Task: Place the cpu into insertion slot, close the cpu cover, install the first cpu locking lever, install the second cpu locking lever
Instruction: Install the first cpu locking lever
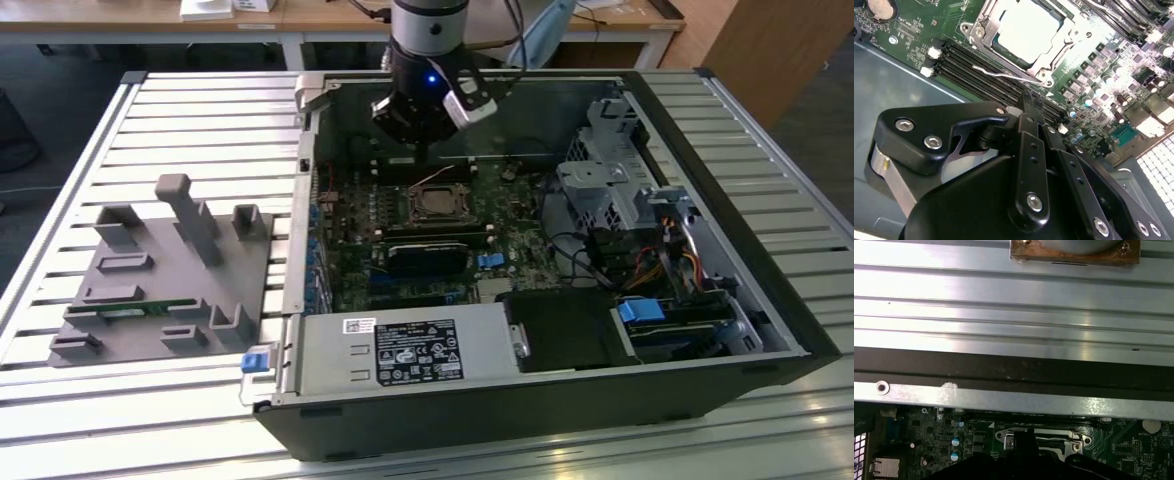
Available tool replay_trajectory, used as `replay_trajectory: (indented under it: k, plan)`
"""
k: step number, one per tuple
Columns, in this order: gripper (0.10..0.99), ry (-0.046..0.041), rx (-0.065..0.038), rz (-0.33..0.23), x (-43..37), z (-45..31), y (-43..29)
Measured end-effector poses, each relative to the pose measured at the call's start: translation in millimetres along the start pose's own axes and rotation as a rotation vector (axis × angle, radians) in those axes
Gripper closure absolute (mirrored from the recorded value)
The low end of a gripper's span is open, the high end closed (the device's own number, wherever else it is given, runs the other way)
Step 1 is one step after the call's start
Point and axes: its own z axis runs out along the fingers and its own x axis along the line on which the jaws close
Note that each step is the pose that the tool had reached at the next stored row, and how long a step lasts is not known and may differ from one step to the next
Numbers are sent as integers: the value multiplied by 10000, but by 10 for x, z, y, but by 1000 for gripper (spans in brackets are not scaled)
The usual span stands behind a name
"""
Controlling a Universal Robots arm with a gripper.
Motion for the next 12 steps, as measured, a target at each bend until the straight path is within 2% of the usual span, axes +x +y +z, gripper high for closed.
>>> replay_trajectory:
  k: [4,12]
  plan:
    - [969,4,2,1,-26,22,-3]
    - [969,20,1,1,-129,89,-12]
